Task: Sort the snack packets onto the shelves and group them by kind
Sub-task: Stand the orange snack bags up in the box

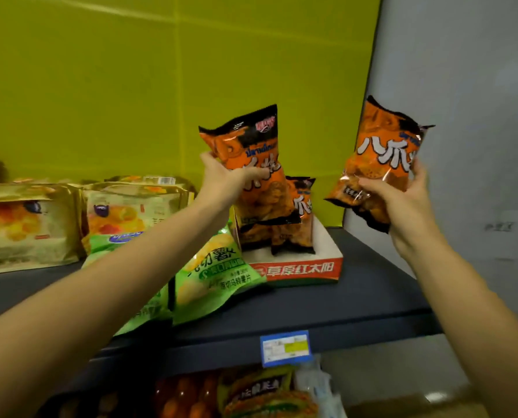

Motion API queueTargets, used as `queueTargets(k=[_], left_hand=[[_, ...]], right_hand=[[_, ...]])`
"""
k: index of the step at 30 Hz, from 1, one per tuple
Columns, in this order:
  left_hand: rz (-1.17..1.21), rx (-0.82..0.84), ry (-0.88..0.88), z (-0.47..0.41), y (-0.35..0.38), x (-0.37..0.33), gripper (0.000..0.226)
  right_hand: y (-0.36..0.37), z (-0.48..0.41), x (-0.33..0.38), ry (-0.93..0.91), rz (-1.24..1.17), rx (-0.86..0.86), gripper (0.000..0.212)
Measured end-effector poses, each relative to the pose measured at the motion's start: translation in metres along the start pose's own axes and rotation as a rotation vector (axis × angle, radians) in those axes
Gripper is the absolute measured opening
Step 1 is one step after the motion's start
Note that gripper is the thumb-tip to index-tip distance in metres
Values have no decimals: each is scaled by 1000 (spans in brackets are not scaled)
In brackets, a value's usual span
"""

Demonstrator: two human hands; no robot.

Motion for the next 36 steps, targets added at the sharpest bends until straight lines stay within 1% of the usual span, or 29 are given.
queueTargets(k=[4,7,9,11,13,16,19,21,24,26,29,33,36], left_hand=[[-151,33,-23,-5,18,36,76],[-252,76,-55,-6,27,57,81],[-288,78,-82,-9,28,69,77],[-324,80,-123,-10,27,75,68],[-369,90,-173,-14,24,76,69],[-433,106,-250,-18,14,71,78],[-424,95,-282,-20,2,68,87],[-417,113,-315,-18,-2,67,88],[-438,111,-319,-18,-6,65,84],[-460,95,-286,-18,-6,63,80],[-513,83,-265,-20,-6,62,81],[-591,94,-302,-26,-4,64,88],[-630,101,-335,-28,-2,65,91]], right_hand=[[4,-14,-21,43,-97,117,84],[15,-21,-36,60,-120,212,81],[25,-24,-45,61,-130,283,80],[35,-27,-51,67,-121,350,82],[44,-27,-57,78,-92,417,88],[54,-25,-67,73,-15,464,97],[56,-23,-78,27,185,522,102],[58,-24,-84,8,334,561,106],[63,-27,-87,-31,478,561,106],[65,-31,-85,-79,543,504,106],[67,-36,-83,-125,542,420,107],[68,-38,-86,-160,536,377,93],[69,-32,-90,-175,573,362,87]])
Point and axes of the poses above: each hand's wrist, its own z-axis away from the middle knuckle, its own y-axis out of the palm, x = y × z, the point moved 3 cm from there along -z, towards the middle knuckle, and after that the axes turned 15 degrees about z, right-handed, at the moved point
